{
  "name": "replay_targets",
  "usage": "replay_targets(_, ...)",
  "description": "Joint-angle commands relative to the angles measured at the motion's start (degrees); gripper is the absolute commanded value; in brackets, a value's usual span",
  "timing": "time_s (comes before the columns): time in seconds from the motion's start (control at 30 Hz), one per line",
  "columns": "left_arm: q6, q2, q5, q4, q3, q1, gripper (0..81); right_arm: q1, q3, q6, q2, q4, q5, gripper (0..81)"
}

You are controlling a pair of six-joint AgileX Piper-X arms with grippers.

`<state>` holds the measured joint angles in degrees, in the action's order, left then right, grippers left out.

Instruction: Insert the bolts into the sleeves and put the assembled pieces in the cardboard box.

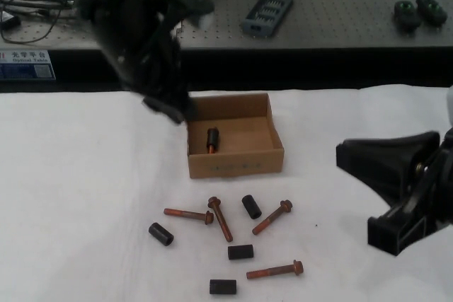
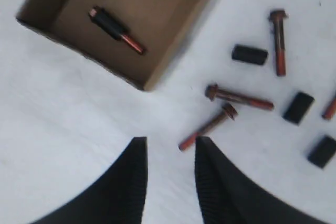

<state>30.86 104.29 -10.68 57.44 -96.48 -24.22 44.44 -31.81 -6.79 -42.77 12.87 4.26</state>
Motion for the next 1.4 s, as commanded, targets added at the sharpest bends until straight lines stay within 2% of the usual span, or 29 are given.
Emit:
replay_targets(0.0,5.52,-5.19,-0.06,1.15,8.64,-0.03,23.0,-1.8,-0.61,0.45,-0.11,1.46,2.16,2.8)
replay_targets(0.27,11.05,-13.99,-0.04,-7.92,28.51,-0.03,23.0,-8.74,-0.8,0.15,-0.11,8.25,9.55,2.8)
replay_targets(0.4,20.54,-17.02,-0.15,-12.37,35.0,-0.03,23.0,-11.18,-1.65,0.1,-0.11,10.48,11.66,2.8)
replay_targets(0.5,29.77,-17.75,-0.15,-16.53,38.1,-0.03,23.0,-11.91,-1.88,0.02,-0.11,10.31,12.54,2.8)
replay_targets(0.8,48.88,-16.85,-0.86,-30.9,43.5,-0.03,23.0,-11.88,-1.88,-0.08,-0.11,10.35,14.42,2.8)
replay_targets(1.1,49.45,-11.04,-1.63,-32.28,43.49,-0.03,23.0,-11.88,-1.88,-1.77,-0.11,10.35,14.73,2.8)
replay_targets(1.37,54.37,-9.63,-1.63,-34.9,43.49,-0.03,23.0,-11.88,-1.88,-1.77,-0.11,10.35,14.73,2.8)
